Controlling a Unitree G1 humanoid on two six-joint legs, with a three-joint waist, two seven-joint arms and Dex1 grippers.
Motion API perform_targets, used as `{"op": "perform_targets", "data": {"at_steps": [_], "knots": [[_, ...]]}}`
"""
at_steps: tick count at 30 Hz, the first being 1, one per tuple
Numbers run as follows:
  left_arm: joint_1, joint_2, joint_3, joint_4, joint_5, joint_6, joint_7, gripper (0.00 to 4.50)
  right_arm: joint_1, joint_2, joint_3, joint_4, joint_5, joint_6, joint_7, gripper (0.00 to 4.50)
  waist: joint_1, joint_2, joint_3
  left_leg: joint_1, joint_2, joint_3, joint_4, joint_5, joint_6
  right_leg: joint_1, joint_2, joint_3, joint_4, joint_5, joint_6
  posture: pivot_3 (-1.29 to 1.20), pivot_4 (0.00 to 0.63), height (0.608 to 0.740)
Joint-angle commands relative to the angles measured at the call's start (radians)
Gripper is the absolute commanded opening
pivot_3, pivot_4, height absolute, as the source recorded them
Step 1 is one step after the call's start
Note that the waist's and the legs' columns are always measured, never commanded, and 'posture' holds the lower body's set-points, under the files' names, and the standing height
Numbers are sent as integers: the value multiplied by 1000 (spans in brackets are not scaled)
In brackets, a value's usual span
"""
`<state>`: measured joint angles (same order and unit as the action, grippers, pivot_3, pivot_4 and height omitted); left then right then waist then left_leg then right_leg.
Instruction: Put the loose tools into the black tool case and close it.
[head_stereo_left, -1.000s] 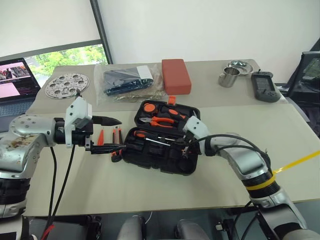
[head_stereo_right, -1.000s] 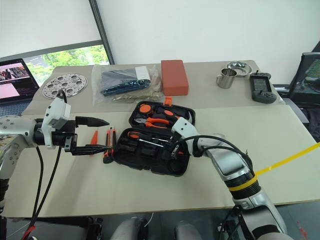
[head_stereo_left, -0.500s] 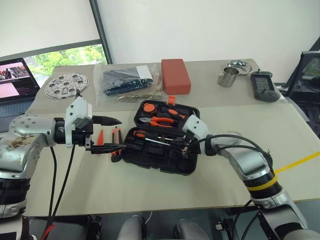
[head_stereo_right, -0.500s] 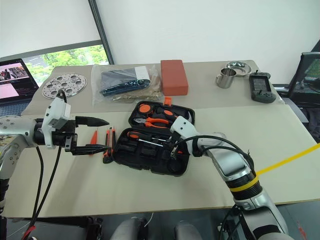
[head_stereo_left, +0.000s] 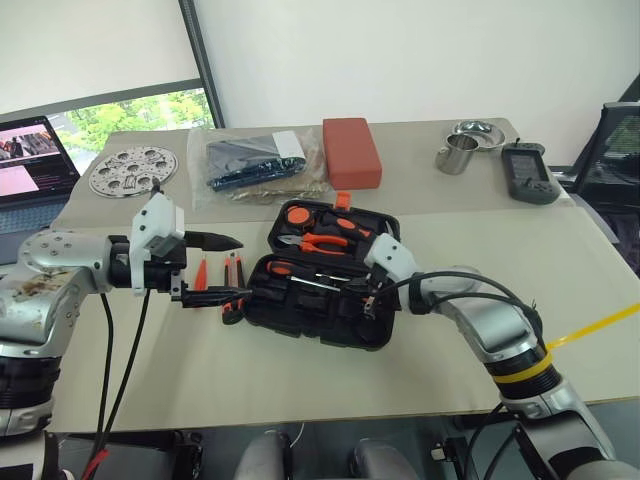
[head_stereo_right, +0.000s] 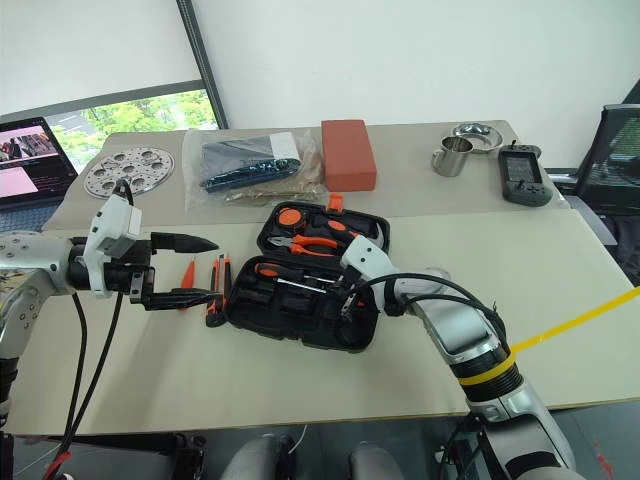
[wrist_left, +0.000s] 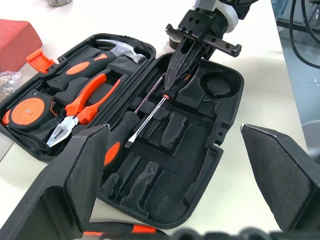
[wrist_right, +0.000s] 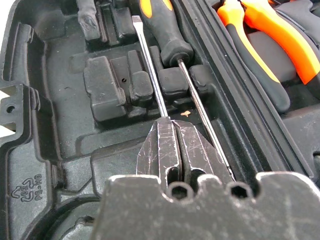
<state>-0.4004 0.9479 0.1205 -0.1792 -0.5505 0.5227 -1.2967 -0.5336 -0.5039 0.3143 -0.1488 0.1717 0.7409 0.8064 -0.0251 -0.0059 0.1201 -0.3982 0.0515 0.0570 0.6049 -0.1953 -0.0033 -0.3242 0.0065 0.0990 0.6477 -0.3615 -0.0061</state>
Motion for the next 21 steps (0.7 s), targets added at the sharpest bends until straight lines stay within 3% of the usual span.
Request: {"op": "perform_targets", "data": {"at_steps": [1,13,21], "knots": [[-14,11,15,-6,2,-19,4,4500,4,-4,22,-1,-13,-2,6,50,-1,0,0,0,0,0,0,0,0,0,0,0,0,0,0,0,150,740],[-15,14,15,-5,2,-18,4,4500,6,9,60,44,-47,-5,-16,50,-12,0,0,1,0,-1,0,0,0,2,0,0,0,0,0,0,150,740],[33,-21,57,-5,-8,1,89,4500,32,73,-121,-89,120,-150,42,50,-19,0,0,2,0,-1,-1,0,0,2,0,0,0,0,0,0,150,740]]}}
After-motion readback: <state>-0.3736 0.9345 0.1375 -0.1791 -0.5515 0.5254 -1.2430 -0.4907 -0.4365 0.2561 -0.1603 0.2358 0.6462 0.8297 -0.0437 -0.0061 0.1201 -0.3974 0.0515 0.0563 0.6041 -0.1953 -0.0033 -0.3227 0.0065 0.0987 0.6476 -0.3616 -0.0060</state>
